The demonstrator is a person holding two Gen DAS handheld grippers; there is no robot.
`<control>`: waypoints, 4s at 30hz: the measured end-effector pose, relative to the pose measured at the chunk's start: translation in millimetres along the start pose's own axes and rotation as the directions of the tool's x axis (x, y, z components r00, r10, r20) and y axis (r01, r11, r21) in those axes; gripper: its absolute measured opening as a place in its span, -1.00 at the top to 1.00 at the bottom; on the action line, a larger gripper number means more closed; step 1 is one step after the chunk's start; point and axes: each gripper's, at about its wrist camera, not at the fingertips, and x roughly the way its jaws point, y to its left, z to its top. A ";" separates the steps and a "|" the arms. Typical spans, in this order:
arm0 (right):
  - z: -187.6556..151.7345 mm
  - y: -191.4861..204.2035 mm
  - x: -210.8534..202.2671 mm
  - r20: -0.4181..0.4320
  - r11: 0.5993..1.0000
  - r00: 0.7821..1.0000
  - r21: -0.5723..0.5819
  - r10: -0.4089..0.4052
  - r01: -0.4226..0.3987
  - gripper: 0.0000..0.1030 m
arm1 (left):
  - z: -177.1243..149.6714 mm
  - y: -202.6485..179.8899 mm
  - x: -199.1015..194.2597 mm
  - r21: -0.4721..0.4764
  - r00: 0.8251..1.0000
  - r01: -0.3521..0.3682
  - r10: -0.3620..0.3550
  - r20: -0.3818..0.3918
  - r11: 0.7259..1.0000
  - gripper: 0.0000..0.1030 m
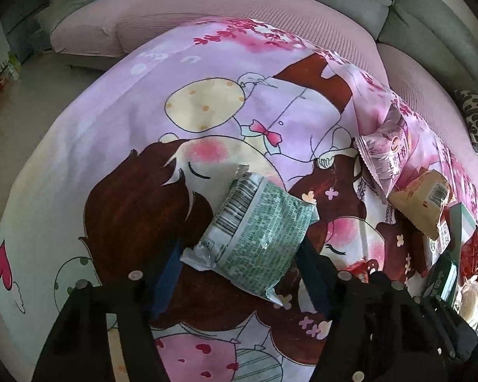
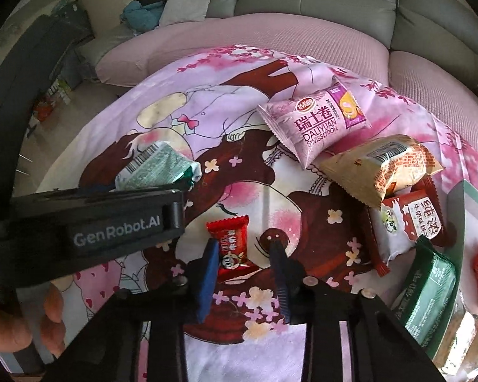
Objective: Organize snacks
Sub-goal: 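Grasp the mint-green packet with the left gripper while the right gripper grasps the small red packet, then carry the mint-green and small red packets over the teal box with both grippers, then lower the packets into the box and open both grippers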
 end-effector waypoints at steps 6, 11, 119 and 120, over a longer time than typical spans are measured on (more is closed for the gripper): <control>-1.3 -4.9 -0.4 0.001 1.000 1.000 0.013 0.003 -0.003 0.50 | 1.1 3.8 -2.8 -0.021 1.000 -0.003 0.003 0.006 1.000 -0.15; -2.5 -12.9 -8.9 0.015 0.999 1.000 0.034 -0.002 0.002 0.51 | 1.4 3.7 -8.7 -0.028 1.000 -0.005 0.006 0.019 1.000 -0.12; -123.7 -279.3 -168.4 0.012 0.696 0.937 0.673 -0.349 0.250 0.28 | -91.2 -286.7 -82.9 0.645 0.967 0.097 -0.226 0.120 0.758 -0.59; -123.7 -279.1 -168.6 0.011 0.694 0.936 0.674 -0.352 0.253 0.06 | -89.5 -284.3 -82.9 0.636 0.967 0.097 -0.225 0.122 0.765 -0.59</control>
